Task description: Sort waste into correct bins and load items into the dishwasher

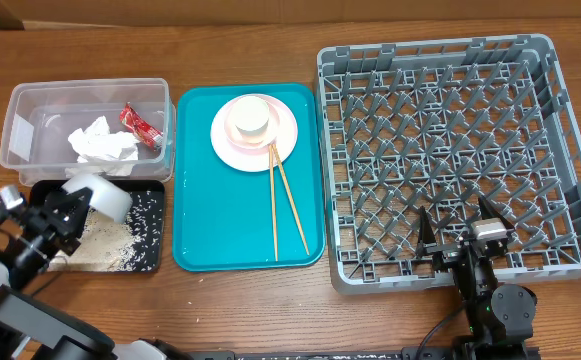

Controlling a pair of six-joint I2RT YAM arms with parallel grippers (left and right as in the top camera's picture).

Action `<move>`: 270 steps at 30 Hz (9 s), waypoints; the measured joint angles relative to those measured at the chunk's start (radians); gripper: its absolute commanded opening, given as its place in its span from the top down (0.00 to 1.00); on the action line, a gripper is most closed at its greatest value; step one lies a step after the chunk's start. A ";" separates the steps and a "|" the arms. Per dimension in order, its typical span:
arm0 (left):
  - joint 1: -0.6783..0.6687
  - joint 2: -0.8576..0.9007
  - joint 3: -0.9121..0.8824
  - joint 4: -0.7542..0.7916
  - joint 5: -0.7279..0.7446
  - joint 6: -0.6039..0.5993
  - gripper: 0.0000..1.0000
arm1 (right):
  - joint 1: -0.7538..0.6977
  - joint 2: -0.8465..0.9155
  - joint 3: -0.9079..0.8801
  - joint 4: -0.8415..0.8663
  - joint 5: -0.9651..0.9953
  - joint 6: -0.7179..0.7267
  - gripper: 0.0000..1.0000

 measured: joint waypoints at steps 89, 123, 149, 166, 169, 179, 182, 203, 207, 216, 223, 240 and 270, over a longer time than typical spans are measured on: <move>-1.361 0.068 0.460 -0.130 -1.357 -0.620 0.38 | 0.000 0.000 0.000 0.011 0.114 -0.085 0.00; -1.281 0.068 0.625 -0.193 -1.504 -0.557 0.00 | 0.012 1.102 1.493 -1.033 -0.385 0.270 0.00; -0.649 0.039 0.626 -0.167 -0.878 -0.498 0.00 | 0.566 1.748 1.629 -0.903 -0.083 0.550 0.67; -0.649 0.039 0.626 -0.167 -1.067 -0.495 0.00 | 0.651 2.041 1.627 -0.806 0.031 0.678 0.67; -0.649 0.039 0.626 -0.167 -1.085 -0.495 0.00 | 0.670 2.069 1.627 -0.794 0.036 0.686 0.67; -0.649 0.039 0.626 -0.167 -1.100 -0.495 0.00 | 0.702 2.144 1.627 -0.785 0.100 0.774 0.69; -0.649 0.039 0.626 -0.167 -1.100 -0.495 0.00 | 0.702 2.168 1.627 -0.775 0.103 0.790 0.69; -0.649 0.039 0.626 -0.167 -1.104 -0.495 0.00 | 0.708 2.187 1.706 -0.908 0.010 0.793 0.96; -0.649 0.039 0.626 -0.167 -1.104 -0.495 0.00 | 0.702 2.155 1.788 -1.043 0.073 0.774 0.96; -0.649 0.039 0.626 -0.167 -1.107 -0.495 0.00 | 0.595 1.941 1.838 -1.195 0.284 0.664 0.96; -0.649 0.039 0.626 -0.167 -1.107 -0.495 0.00 | 0.480 1.941 1.811 -1.181 0.316 0.561 0.96; -0.649 0.039 0.626 -0.167 -1.107 -0.495 0.00 | 0.359 1.941 1.706 -1.033 0.180 0.523 0.95; -0.649 0.039 0.626 -0.167 -1.107 -0.495 0.00 | 0.373 1.941 1.706 -1.013 -0.023 0.520 0.76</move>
